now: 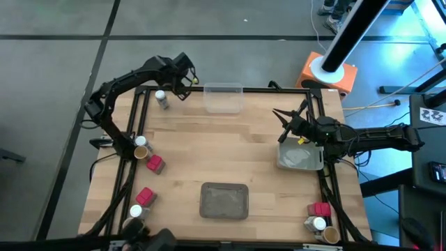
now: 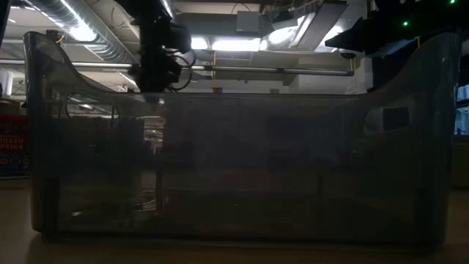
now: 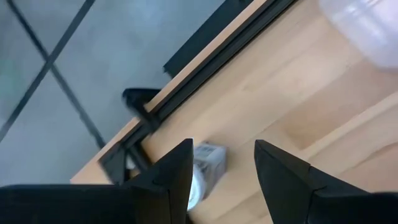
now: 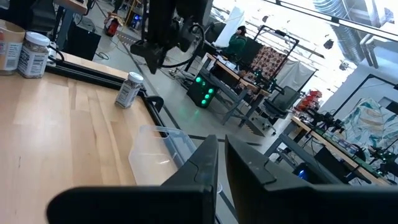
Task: Sort spices by type
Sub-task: Put the white seasoning bottle into the transparent bin
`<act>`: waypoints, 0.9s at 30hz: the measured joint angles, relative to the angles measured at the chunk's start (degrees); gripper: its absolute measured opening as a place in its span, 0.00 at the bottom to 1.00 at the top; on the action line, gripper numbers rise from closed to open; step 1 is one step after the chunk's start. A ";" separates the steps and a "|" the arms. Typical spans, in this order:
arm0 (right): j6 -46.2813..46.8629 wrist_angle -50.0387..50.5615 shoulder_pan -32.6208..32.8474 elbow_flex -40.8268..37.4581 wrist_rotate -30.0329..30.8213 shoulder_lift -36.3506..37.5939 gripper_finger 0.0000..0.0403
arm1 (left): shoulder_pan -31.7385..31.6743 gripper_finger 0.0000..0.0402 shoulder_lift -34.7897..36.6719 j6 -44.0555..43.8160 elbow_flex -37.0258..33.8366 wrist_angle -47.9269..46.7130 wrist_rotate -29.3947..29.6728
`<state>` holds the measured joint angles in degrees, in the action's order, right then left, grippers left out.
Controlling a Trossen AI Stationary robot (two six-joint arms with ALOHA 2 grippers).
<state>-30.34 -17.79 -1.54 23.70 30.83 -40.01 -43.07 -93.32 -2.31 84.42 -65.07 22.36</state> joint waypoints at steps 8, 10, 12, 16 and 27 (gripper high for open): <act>0.34 0.43 0.02 0.00 0.00 -0.02 0.08 | 0.05 0.39 0.21 1.55 0.00 9.89 -12.00; 0.35 0.42 0.00 0.00 0.00 -0.01 0.08 | 1.12 0.39 0.33 2.76 0.00 14.25 -13.73; 0.36 0.43 0.00 0.00 0.00 -0.02 0.08 | 2.07 0.39 0.33 4.29 0.00 17.06 -13.95; 0.36 0.43 0.02 0.00 0.00 -0.01 0.08 | 3.46 0.39 0.33 7.76 0.00 21.48 -13.90; 0.32 0.41 0.00 0.00 0.00 -0.02 0.08 | 4.94 0.37 0.33 12.22 0.00 23.99 -13.81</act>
<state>-30.02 -17.39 -1.54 23.70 30.83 -40.03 -38.13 -92.99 9.92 84.42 -41.08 8.56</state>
